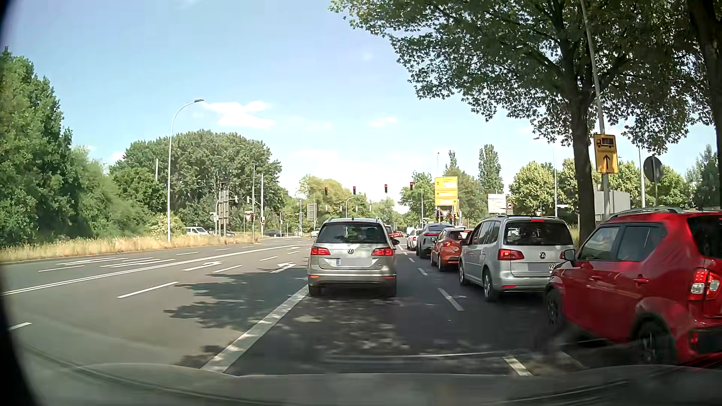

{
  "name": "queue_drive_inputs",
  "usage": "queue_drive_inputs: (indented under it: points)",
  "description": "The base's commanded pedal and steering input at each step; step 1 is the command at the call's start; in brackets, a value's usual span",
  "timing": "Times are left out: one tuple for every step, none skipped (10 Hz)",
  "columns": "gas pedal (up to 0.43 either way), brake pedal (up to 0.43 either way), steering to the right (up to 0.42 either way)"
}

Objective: Follow the waypoints while adhering to traffic rules and regulations

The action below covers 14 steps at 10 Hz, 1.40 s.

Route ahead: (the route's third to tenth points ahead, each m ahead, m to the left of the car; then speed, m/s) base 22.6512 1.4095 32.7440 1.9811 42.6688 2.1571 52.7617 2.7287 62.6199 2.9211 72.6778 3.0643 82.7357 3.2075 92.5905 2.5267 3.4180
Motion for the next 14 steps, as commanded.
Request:
queue_drive_inputs:
  points:
    - [0.000, 0.030, 0.002]
    - [0.000, 0.030, 0.002]
    - [0.000, 0.030, 0.002]
    - [0.000, 0.037, 0.001]
    - [0.000, 0.030, 0.000]
    - [0.000, 0.037, -0.004]
    - [0.000, 0.037, -0.006]
    - [0.000, 0.049, -0.005]
    - [0.000, 0.055, -0.006]
    - [0.000, 0.061, -0.006]
    - [0.000, 0.061, -0.005]
    - [0.000, 0.073, -0.005]
    - [0.000, 0.085, -0.005]
    - [0.000, 0.091, -0.005]
